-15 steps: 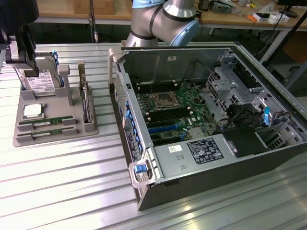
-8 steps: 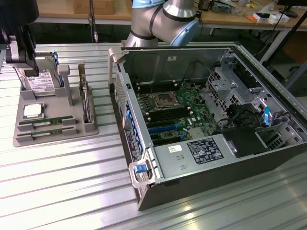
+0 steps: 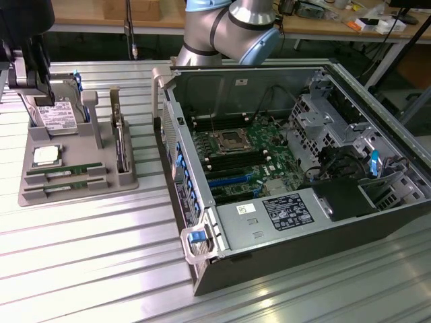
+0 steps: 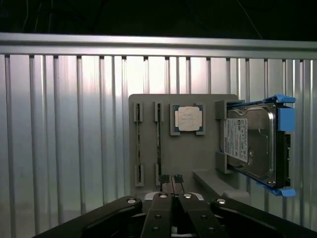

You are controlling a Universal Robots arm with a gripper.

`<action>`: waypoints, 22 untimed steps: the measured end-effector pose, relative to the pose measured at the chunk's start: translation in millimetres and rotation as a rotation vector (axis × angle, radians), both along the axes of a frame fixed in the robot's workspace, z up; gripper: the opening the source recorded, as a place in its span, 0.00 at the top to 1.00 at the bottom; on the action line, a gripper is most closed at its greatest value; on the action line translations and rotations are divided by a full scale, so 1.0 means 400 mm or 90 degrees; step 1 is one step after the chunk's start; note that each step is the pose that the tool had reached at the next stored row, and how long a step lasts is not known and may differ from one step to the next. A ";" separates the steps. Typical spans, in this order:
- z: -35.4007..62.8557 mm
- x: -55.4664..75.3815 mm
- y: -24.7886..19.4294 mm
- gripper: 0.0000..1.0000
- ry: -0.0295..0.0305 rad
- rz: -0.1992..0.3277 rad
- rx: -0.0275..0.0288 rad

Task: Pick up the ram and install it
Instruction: 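Pick up the ram and move it above insertion slot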

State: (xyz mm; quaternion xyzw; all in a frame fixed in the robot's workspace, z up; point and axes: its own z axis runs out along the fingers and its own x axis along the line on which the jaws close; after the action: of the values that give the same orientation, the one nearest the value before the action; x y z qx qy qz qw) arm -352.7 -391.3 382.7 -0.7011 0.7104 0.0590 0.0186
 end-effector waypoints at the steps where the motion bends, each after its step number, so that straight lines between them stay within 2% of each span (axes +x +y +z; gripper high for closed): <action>1: 0.000 0.000 0.000 0.83 0.0000 0.000 0.0018; 3: 0.000 0.000 0.000 0.70 0.0001 0.000 0.0044; 4: 0.000 0.000 0.000 0.70 0.0001 0.000 0.0053; 5: 0.000 0.000 0.000 0.64 0.0001 0.000 0.0062; 15: 0.000 0.000 0.000 0.64 0.0004 0.000 0.0158; 19: 0.000 0.000 0.000 0.64 0.0005 0.000 0.0165; 21: -0.013 0.000 0.000 0.64 0.0005 0.000 0.0168; 22: -0.028 0.000 0.000 0.64 0.0005 0.000 0.0167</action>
State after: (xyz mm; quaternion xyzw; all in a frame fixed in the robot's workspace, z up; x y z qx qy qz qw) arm -352.7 -391.3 371.3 -0.7008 0.7096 0.0686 0.0275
